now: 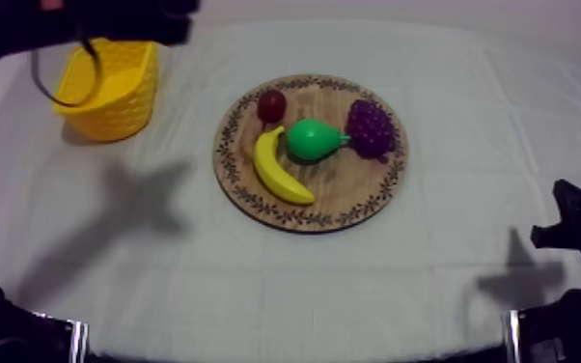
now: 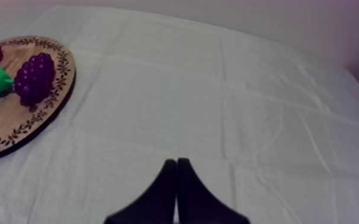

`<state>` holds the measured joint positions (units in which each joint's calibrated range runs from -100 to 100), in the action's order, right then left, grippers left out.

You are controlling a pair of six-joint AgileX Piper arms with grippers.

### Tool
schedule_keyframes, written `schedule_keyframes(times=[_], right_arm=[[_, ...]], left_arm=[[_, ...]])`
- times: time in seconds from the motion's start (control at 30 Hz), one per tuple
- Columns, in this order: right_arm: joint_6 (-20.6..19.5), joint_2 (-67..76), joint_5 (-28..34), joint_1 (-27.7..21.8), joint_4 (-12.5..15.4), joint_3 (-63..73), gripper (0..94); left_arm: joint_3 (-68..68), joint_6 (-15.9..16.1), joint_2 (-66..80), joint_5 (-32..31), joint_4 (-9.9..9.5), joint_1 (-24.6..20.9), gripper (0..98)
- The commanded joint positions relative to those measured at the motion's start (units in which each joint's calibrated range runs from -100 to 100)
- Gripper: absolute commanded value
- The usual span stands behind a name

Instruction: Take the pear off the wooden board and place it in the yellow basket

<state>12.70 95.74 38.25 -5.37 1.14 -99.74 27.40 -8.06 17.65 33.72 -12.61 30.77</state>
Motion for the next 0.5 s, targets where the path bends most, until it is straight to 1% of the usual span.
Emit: schedule_keyframes(times=[0.0,0.17,0.37,0.4,0.43,0.47], right_arm=[[0.02,0.02,-0.02,0.01,0.0,-0.04,0.3],[0.02,0.02,-0.02,0.01,0.0,-0.04,0.3],[0.02,0.02,-0.02,0.01,0.0,-0.04,0.3],[0.02,0.02,-0.02,0.01,0.0,-0.04,0.3],[0.02,0.02,-0.02,0.01,0.0,-0.04,0.3],[0.02,0.02,-0.02,0.01,0.0,-0.04,0.3]], left_arm=[[0.17,-0.75,-4.93,0.06,-0.13,1.94,8.4],[1.72,-2.23,-9.0,-1.04,-0.2,3.88,8.5],[4.39,-3.28,-10.65,-2.99,-0.21,4.57,8.7],[4.83,-3.49,-10.67,-3.19,-0.23,4.58,9.7],[5.27,-3.65,-10.66,-3.33,-0.25,4.58,14.2],[5.72,-3.84,-10.6,-3.42,-0.3,4.58,20.7]])
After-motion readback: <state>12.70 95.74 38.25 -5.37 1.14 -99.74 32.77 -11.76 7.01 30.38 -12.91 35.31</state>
